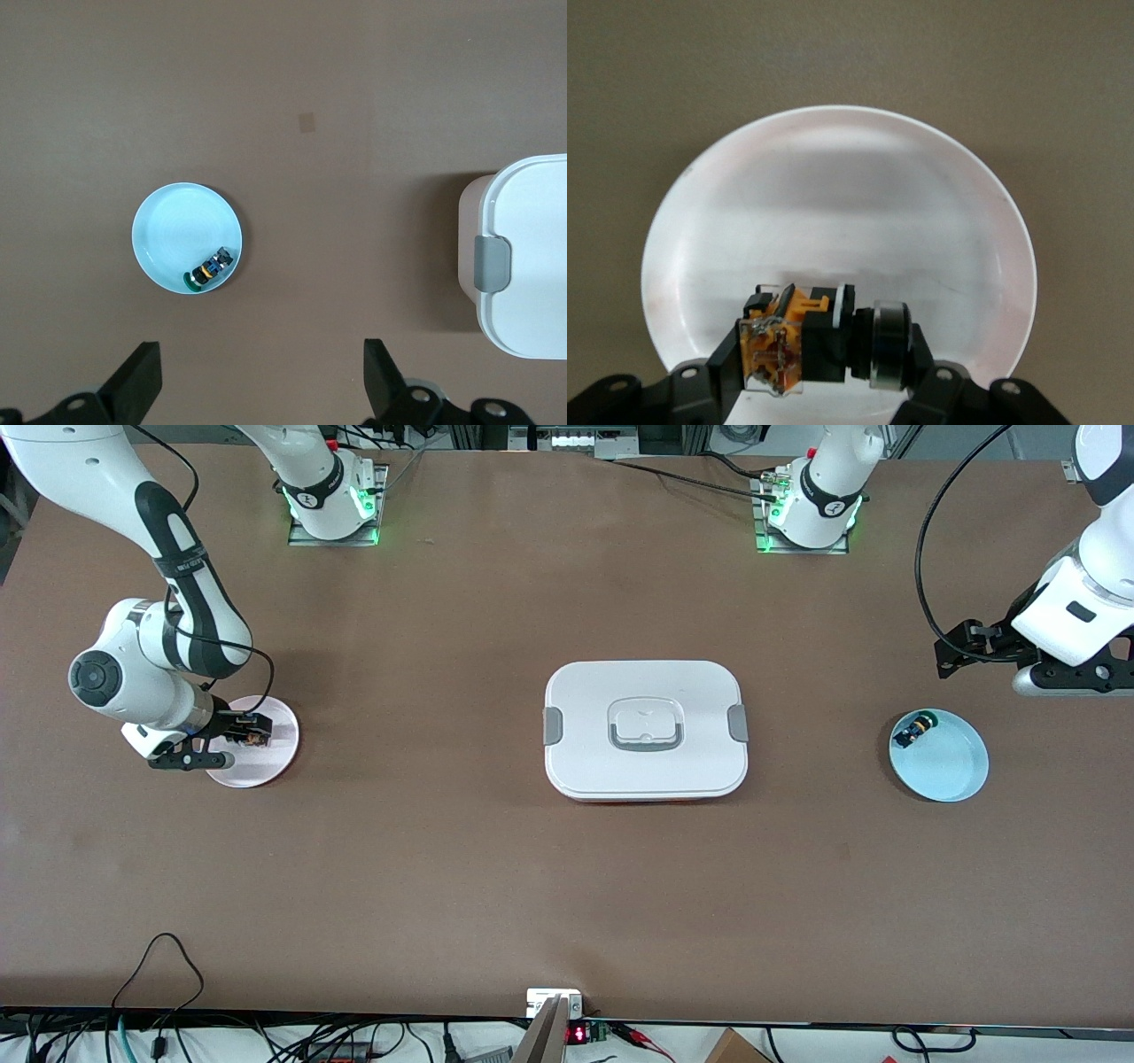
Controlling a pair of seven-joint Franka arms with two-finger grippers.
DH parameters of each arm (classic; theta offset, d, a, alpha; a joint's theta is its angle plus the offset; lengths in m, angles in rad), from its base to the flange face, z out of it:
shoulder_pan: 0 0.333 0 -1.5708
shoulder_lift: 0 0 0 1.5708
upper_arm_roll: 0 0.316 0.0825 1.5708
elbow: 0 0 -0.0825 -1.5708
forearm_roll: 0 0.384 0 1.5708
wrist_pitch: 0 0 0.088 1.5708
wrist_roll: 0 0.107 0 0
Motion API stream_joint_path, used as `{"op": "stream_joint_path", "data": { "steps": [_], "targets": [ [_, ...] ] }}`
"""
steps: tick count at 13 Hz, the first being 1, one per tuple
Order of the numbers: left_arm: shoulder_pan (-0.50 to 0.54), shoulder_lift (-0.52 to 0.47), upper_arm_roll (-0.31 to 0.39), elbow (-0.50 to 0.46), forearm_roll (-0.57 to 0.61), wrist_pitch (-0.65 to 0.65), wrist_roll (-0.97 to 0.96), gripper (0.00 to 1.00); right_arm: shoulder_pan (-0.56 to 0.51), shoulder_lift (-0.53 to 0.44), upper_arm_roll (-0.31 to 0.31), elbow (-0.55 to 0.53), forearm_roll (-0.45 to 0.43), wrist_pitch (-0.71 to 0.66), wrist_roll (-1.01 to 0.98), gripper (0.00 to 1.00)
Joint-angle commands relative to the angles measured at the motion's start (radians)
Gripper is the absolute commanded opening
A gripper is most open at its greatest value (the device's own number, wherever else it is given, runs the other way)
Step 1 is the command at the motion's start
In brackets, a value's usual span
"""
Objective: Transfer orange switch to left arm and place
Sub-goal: 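Descend and close the right gripper on the orange switch, then lift the orange switch with the right gripper while the left gripper rises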
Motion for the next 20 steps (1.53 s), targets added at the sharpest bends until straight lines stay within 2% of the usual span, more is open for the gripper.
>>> {"op": "stream_joint_path", "data": {
  "steps": [1,3,7,9,11,14,15,18,20],
  "targets": [
    [-0.003,0.016,0.002,0.029,-0.014,-0.004,0.008,1.00,0.002,-0.074,0.021,-0.007,-0.009,-0.002,-0.039,0.01],
    [-0.002,0.016,0.002,0.029,-0.014,-0.004,0.008,1.00,0.016,-0.100,0.023,0.024,0.004,-0.048,-0.045,0.00],
    [0.000,0.016,0.002,0.029,-0.016,-0.004,0.006,1.00,0.037,-0.185,0.074,0.117,0.036,-0.149,-0.044,0.00],
    [0.002,0.016,0.002,0.029,-0.016,-0.005,0.008,1.00,0.075,-0.211,0.077,0.202,0.044,-0.286,-0.044,0.00],
    [0.002,0.016,0.002,0.029,-0.016,-0.007,0.009,1.00,0.117,-0.232,0.078,0.269,0.094,-0.392,-0.044,0.00],
    [0.002,0.016,0.002,0.029,-0.016,-0.007,0.009,1.00,0.183,-0.295,0.103,0.286,0.097,-0.410,-0.056,0.00],
    [0.002,0.016,0.002,0.029,-0.016,-0.008,0.013,1.00,0.203,-0.321,0.109,0.286,0.125,-0.412,-0.076,0.00],
    [0.002,0.016,0.002,0.029,-0.023,-0.014,0.010,1.00,0.236,-0.358,0.117,0.322,0.312,-0.412,-0.186,0.00],
    [0.015,0.018,0.013,0.029,-0.124,-0.016,0.008,1.00,0.273,-0.358,0.120,0.375,0.387,-0.409,-0.272,0.00]
  ]
}}
